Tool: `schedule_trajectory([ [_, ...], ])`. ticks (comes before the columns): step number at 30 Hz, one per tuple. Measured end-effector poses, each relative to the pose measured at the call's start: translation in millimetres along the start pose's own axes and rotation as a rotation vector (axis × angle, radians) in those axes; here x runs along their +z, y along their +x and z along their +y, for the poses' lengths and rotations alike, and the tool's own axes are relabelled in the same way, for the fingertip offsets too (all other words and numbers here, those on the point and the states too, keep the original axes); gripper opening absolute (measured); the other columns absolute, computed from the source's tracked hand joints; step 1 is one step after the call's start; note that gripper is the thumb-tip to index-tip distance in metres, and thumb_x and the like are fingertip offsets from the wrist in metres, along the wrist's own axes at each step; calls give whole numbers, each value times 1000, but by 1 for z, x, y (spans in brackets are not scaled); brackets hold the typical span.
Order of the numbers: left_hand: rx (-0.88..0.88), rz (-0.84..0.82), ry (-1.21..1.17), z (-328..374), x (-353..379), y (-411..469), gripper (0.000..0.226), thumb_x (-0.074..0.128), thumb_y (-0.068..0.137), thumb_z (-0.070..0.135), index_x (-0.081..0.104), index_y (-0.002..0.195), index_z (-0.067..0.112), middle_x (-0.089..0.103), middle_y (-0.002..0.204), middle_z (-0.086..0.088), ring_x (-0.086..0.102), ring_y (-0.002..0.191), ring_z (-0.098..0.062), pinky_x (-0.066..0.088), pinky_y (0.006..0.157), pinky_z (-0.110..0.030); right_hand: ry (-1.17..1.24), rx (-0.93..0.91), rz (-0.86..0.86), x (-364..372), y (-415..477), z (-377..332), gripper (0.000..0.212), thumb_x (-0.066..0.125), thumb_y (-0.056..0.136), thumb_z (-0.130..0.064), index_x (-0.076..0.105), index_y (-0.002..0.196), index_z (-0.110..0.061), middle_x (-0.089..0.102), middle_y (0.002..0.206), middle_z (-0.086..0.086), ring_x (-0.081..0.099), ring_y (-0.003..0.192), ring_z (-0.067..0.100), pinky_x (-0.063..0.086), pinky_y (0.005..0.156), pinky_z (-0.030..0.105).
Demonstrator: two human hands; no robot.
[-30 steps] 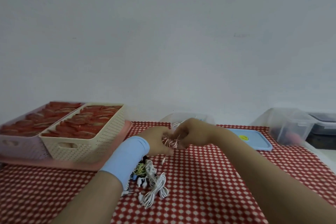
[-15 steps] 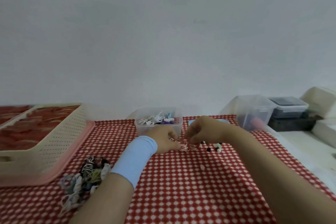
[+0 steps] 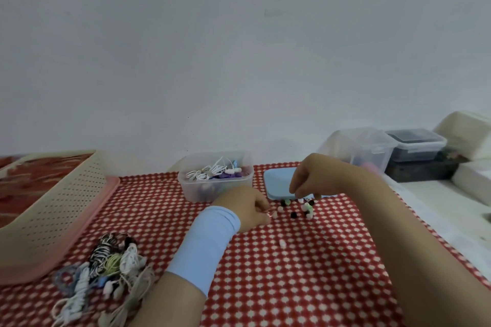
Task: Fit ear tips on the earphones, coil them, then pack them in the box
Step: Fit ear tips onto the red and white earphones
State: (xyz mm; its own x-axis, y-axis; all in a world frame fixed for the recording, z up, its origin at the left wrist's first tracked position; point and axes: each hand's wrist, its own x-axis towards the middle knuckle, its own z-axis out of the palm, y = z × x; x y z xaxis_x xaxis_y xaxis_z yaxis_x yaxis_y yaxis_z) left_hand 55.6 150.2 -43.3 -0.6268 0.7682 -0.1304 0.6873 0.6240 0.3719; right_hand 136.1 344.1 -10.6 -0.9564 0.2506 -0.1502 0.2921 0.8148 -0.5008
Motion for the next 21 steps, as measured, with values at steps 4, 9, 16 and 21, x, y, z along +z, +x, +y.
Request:
schedule_trajectory([
  [4, -32, 19, 9, -6, 1, 1, 26, 72, 83, 36, 67, 109, 34, 65, 101, 17, 61, 99, -7, 50, 94, -27, 1, 28, -14, 2, 1, 8, 17, 81, 82, -16, 80, 79, -33, 75, 87, -15, 73, 77, 15, 53, 64, 20],
  [9, 16, -39, -42, -13, -7, 1, 24, 69, 87, 31, 71, 110, 37, 68, 103, 17, 60, 95, -2, 46, 95, -23, -110, 78, -94, 1, 3, 9, 11, 84, 79, -25, 82, 80, -35, 76, 86, -15, 70, 82, 13, 56, 76, 26],
  [16, 54, 13, -67, -16, -1, 4, 10, 70, 87, 32, 75, 96, 33, 68, 100, 20, 58, 90, 2, 46, 87, -19, -165, 120, -62, 3, 4, 11, 11, 80, 84, -22, 81, 80, -32, 76, 87, -13, 72, 81, 12, 57, 76, 26],
  [21, 66, 95, -234, -16, -3, 3, 3, 67, 89, 35, 66, 91, 34, 69, 90, 18, 62, 89, 1, 49, 85, -22, -174, 111, -4, 7, 6, 10, 11, 81, 82, -20, 83, 86, -30, 73, 91, -15, 67, 88, 9, 52, 82, 24],
])
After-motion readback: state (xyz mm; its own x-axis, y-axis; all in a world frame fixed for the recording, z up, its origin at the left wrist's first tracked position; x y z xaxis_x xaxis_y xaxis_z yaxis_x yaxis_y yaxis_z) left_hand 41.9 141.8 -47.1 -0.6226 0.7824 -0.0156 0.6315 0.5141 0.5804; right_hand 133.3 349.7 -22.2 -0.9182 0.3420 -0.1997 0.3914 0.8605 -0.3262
